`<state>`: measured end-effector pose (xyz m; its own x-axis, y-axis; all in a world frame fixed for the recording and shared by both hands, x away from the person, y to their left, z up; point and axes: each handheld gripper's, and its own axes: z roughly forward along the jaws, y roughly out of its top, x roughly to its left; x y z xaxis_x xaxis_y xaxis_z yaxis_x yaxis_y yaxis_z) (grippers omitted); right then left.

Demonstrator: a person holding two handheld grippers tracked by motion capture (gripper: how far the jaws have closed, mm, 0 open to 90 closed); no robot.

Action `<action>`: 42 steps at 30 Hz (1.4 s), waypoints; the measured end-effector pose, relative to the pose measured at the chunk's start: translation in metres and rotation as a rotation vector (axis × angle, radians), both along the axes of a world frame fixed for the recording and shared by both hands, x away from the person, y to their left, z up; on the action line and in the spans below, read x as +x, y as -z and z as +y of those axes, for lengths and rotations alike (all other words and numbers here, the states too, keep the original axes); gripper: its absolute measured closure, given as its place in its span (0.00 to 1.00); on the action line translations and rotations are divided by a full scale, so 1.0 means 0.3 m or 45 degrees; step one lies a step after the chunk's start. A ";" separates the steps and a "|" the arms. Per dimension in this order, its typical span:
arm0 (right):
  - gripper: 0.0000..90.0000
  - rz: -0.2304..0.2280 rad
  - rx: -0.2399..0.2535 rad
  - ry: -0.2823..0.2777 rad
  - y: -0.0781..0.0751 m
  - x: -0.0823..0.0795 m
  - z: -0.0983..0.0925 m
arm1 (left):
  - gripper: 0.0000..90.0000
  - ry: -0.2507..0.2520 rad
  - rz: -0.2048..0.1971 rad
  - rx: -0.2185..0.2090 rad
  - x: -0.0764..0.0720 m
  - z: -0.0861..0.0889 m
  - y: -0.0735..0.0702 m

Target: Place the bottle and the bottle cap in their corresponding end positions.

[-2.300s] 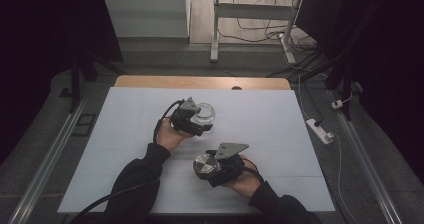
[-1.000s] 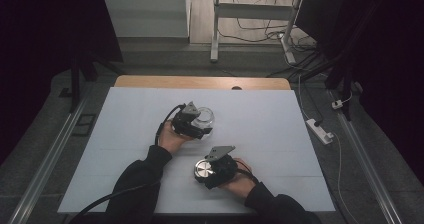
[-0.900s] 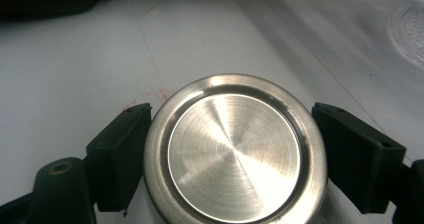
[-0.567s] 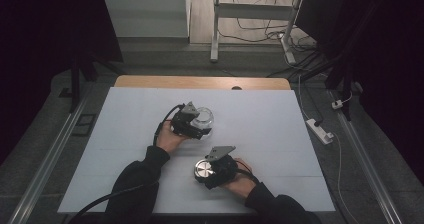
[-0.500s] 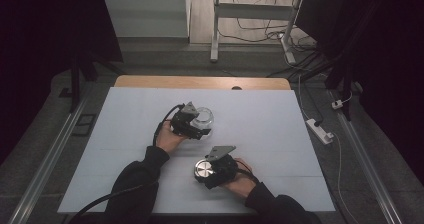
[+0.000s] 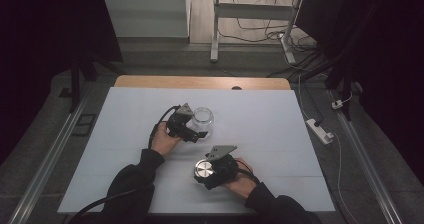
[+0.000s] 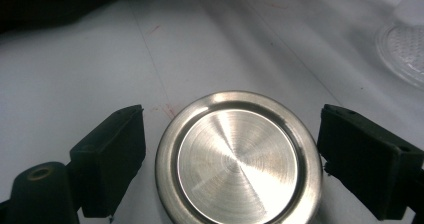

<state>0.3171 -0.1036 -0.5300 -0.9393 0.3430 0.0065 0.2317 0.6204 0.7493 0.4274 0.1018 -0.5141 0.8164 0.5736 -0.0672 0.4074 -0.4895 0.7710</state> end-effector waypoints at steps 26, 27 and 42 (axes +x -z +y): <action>0.07 0.054 0.094 0.050 -0.054 0.007 -0.055 | 0.00 0.030 0.056 -0.015 -0.104 0.046 0.002; 0.05 0.056 0.095 0.053 -0.055 0.008 -0.057 | 0.00 0.027 0.050 -0.011 -0.108 0.047 0.001; 0.01 0.092 0.115 0.082 -0.078 0.001 -0.074 | 0.00 0.021 0.075 -0.014 -0.197 0.115 -0.033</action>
